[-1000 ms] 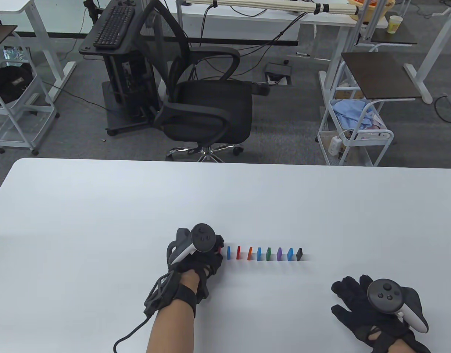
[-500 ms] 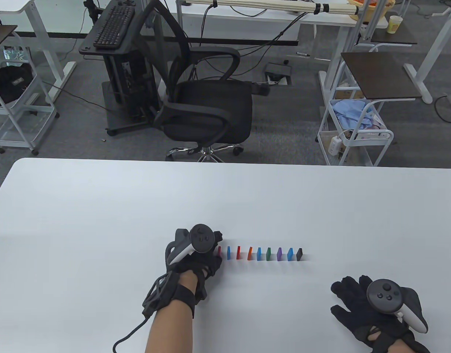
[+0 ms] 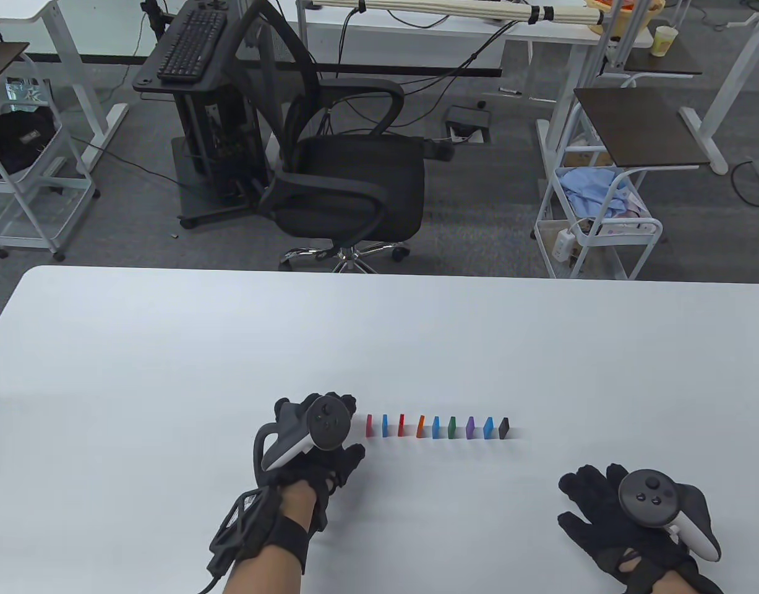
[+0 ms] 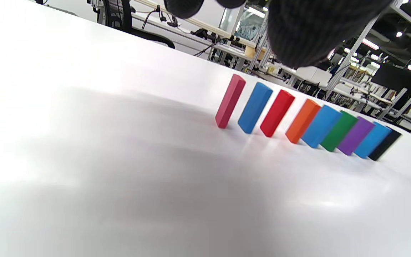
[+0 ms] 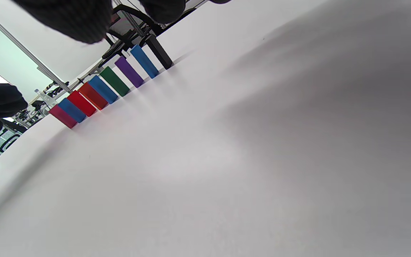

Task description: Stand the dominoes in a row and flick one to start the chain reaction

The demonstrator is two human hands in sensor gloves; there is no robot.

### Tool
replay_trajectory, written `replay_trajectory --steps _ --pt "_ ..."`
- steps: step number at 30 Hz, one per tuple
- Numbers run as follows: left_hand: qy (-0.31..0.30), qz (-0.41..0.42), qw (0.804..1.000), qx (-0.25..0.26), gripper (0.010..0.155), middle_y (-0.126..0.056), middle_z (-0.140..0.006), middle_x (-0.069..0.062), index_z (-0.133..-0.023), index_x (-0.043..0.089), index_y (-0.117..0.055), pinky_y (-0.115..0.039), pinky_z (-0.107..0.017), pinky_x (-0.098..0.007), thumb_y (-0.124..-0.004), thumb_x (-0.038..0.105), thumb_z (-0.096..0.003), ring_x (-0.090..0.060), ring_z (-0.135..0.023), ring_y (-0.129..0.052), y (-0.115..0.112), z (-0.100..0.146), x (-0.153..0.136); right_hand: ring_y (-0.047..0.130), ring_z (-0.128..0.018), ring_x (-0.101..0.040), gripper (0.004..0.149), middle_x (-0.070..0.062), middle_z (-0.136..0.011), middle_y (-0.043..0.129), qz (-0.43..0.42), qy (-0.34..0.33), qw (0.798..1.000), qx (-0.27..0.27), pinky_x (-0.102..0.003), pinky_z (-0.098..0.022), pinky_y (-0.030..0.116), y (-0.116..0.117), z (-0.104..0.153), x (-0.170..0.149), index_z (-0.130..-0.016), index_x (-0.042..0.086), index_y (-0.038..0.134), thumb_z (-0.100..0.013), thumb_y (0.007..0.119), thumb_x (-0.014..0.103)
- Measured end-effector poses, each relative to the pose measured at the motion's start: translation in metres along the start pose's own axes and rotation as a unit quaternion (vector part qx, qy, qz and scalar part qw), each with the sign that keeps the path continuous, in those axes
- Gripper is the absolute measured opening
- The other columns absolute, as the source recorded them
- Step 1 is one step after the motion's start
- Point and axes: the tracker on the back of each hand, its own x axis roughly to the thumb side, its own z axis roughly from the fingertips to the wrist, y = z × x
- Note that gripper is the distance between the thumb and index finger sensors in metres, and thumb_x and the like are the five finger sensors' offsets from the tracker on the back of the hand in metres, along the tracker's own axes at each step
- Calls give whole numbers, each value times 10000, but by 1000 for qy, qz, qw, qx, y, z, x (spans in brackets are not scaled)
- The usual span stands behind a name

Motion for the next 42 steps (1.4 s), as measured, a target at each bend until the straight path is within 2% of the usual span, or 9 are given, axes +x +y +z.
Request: replay_trajectory --steps 8,15,19,24,28,30,36,42 --pt "7 -67 998 4 813 -191 -1187 -115 -1064 281 -214 16 -633 -733 -650 604 -459 -415 -1109 -164 -8 49 7 -110 -941 -445 649 -135 -1152 163 -1 -5 1000 1 -642 -683 3 2 0 0 -1047 263 372 -533 666 530" --pt "15 -58 998 -8 807 -110 -1185 -107 -1074 291 -198 24 -633 -730 -587 630 -453 -413 -1102 -86 -38 76 16 -110 -941 -445 649 -135 -1152 164 0 -4 1000 0 -641 -684 4 3 2 1 -1046 263 372 -533 665 530" --pt "12 -81 997 -16 807 -76 -1176 -101 -1073 295 -196 27 -635 -727 -580 633 -449 -405 -1091 -39 -52 76 20 -108 -941 -444 648 -134 -1152 167 -1 -3 1000 4 -641 -684 5 5 2 0 -1045 262 374 -532 665 530" --pt "17 -101 995 -7 801 -65 -1172 -91 -1072 305 -194 42 -638 -720 -598 619 -454 -392 -1084 1 -54 77 20 -108 -942 -443 644 -132 -1152 168 3 -3 1000 14 -640 -684 4 9 0 -3 -1044 262 374 -533 661 529" --pt "22 -111 993 -30 806 -21 -1167 -89 -1071 319 -178 38 -637 -721 -598 626 -456 -390 -1077 22 -55 77 18 -110 -941 -441 644 -130 -1152 168 9 8 1000 17 -638 -685 2 11 -1 -7 -1044 264 374 -532 662 528" --pt "20 -92 995 -19 803 -24 -1166 -89 -1072 318 -185 41 -637 -720 -605 620 -458 -390 -1076 24 -54 76 16 -109 -942 -439 642 -129 -1152 169 13 13 1000 15 -638 -685 2 11 -2 -10 -1042 264 377 -531 663 526" --pt "11 -91 995 -33 806 -12 -1162 -84 -1068 322 -166 45 -636 -717 -604 619 -461 -385 -1069 43 -58 74 13 -110 -942 -436 639 -126 -1151 171 35 30 999 22 -636 -685 0 12 -5 -11 -1041 264 381 -530 663 524" --pt "3 -78 996 -37 806 -12 -1161 -91 -1071 317 -172 39 -635 -718 -604 620 -462 -390 -1065 46 -58 75 11 -107 -944 -435 639 -126 -1152 174 41 48 998 17 -636 -687 0 2 -5 -6 -1040 263 386 -528 666 521"
